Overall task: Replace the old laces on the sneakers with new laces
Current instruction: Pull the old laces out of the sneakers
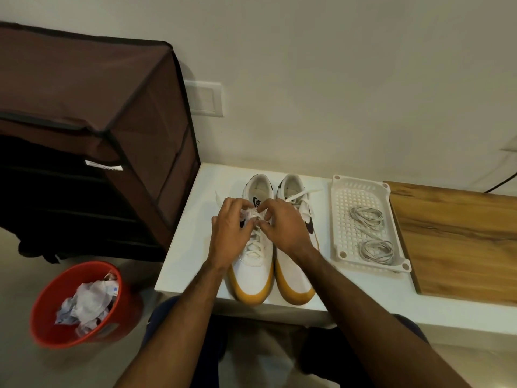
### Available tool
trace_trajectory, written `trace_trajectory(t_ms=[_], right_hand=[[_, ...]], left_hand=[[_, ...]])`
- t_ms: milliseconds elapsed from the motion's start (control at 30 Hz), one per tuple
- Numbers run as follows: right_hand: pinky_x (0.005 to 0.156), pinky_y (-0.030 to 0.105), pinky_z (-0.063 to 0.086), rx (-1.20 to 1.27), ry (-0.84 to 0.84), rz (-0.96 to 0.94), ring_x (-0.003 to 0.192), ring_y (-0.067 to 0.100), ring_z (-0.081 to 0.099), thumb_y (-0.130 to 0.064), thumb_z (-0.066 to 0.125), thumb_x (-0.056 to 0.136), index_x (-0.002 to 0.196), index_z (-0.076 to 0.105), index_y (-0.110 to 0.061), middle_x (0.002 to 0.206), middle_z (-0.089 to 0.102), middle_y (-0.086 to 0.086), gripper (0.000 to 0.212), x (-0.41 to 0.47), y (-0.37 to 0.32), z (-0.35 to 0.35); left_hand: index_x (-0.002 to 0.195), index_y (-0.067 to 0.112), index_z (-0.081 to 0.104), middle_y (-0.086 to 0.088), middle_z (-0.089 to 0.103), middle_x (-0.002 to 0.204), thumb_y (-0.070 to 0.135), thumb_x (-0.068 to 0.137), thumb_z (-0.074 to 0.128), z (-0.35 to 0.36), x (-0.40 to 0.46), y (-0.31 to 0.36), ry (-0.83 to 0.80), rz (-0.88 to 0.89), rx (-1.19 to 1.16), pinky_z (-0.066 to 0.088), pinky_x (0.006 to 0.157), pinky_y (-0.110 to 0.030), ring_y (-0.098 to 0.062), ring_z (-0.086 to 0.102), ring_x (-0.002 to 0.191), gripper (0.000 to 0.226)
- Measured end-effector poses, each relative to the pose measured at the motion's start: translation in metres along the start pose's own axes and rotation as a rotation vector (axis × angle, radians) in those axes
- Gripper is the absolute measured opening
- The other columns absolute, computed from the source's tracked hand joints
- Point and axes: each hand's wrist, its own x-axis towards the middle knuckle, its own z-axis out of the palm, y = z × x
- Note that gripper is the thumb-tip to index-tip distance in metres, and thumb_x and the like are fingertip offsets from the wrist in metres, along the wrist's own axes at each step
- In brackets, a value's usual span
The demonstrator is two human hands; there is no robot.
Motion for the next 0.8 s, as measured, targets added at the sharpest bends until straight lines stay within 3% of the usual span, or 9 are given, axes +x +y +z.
trace_trajectory(t_ms=[100,200,400,467,667,800], right_hand=[[0.083,0.037,0.051,-0.053,0.019,0.039,0.094,0.018,0.062,-0.034,0.07,0.09,0.11,0.072,-0.023,0.091,0.068,-0.003,0.023,0.005,-0.003,0.004],[0.078,0.033,0.056,0.001,-0.011,0.14,0.082,0.014,0.066,-0.027,0.07,0.088,0.104,0.078,-0.021,0.089,0.073,-0.003,0.018,0.014,-0.01,0.003],[0.069,0.027,0.051,0.079,-0.062,0.228,0.077,0.013,0.066,-0.022,0.064,0.093,0.097,0.078,-0.016,0.088,0.075,-0.002,0.016,0.028,-0.014,0.001],[0.067,0.027,0.051,0.108,-0.046,0.238,0.075,0.011,0.065,-0.023,0.064,0.093,0.095,0.077,-0.017,0.085,0.074,-0.004,0.015,0.027,-0.012,0.003],[0.068,0.023,0.045,0.239,-0.011,0.221,0.076,0.008,0.061,-0.011,0.06,0.097,0.091,0.071,-0.009,0.083,0.065,-0.005,0.012,0.022,-0.006,0.004],[0.078,0.03,0.046,0.547,-0.246,0.253,0.084,0.014,0.056,-0.012,0.054,0.102,0.092,0.059,-0.01,0.093,0.06,0.001,0.011,0.009,0.005,-0.01]], left_hand=[[0.123,0.025,0.054,0.016,0.05,0.119,0.02,0.092,0.073,0.0,0.001,0.002,-0.018,-0.074,-0.133,0.056,0.09,-0.025,-0.012,0.063,0.105,0.037],[0.124,0.024,0.054,0.014,0.049,0.122,0.014,0.093,0.071,-0.001,0.002,0.001,-0.034,-0.089,-0.17,0.052,0.074,-0.006,-0.005,0.061,0.1,0.037],[0.117,0.015,0.066,0.003,0.05,0.121,0.011,0.104,0.05,-0.005,0.009,-0.003,-0.034,-0.049,-0.156,0.044,0.079,0.0,0.006,0.057,0.101,0.022],[0.113,0.014,0.066,0.002,0.051,0.117,0.014,0.105,0.048,-0.004,0.012,-0.005,-0.014,-0.029,-0.134,0.044,0.079,-0.001,0.012,0.056,0.099,0.02],[0.104,0.027,0.065,0.015,0.057,0.109,0.029,0.098,0.061,-0.002,0.016,-0.015,0.0,0.048,-0.061,0.055,0.079,-0.026,-0.002,0.062,0.091,0.008],[0.102,0.032,0.067,0.017,0.06,0.108,0.025,0.089,0.07,-0.004,0.017,-0.013,-0.01,-0.005,-0.131,0.057,0.08,-0.028,0.001,0.061,0.094,0.014]])
